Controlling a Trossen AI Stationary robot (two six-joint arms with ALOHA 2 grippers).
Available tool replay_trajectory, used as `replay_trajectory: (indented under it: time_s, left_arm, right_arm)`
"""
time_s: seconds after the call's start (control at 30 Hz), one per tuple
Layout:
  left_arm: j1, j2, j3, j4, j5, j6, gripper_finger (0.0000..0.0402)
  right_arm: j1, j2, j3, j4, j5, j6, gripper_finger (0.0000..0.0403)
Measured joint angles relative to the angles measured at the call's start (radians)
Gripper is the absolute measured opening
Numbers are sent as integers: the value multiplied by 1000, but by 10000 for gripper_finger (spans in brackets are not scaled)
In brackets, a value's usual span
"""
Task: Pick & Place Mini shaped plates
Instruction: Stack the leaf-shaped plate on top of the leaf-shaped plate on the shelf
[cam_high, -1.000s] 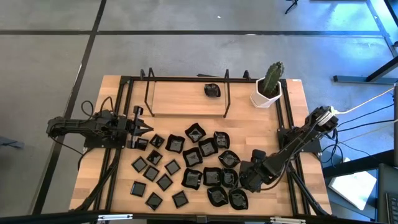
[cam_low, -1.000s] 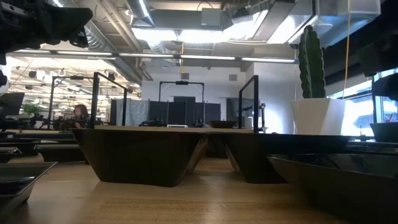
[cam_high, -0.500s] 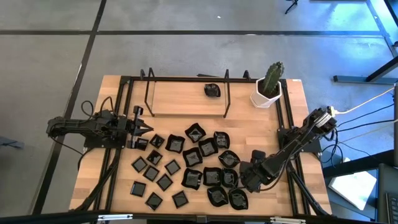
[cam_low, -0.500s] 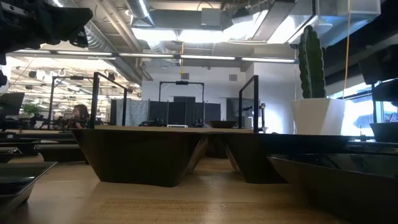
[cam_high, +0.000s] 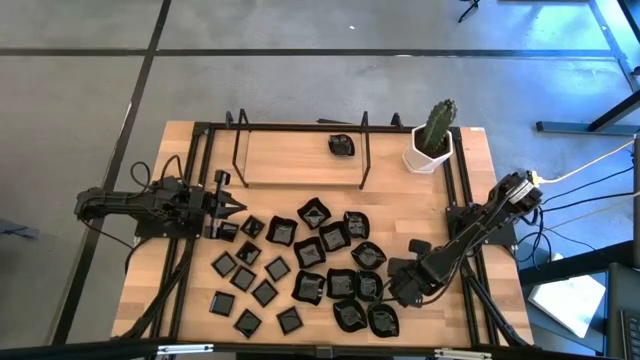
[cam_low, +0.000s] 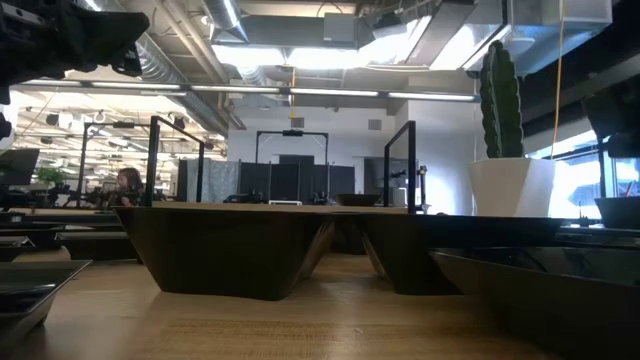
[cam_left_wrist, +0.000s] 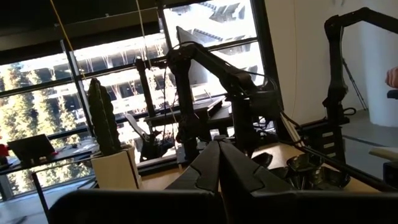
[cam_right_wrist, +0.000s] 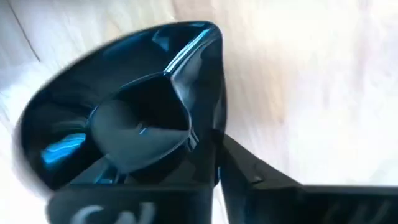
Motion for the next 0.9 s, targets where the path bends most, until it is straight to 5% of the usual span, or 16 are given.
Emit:
replay_trajectory:
  time_s: [0.23,0.57,0.9]
  left_arm:
    - [0,0,0,0,0,0,4]
    - [0,0,0,-1,0,2,4]
    - [0,0,0,-1,0,3,4]
  right_arm:
    - [-4,-53,61,-75,30,-14,5]
    - [-21,-116,313,-242,251,-110,3]
    - [-209,-118,683,-279,536,-540,2]
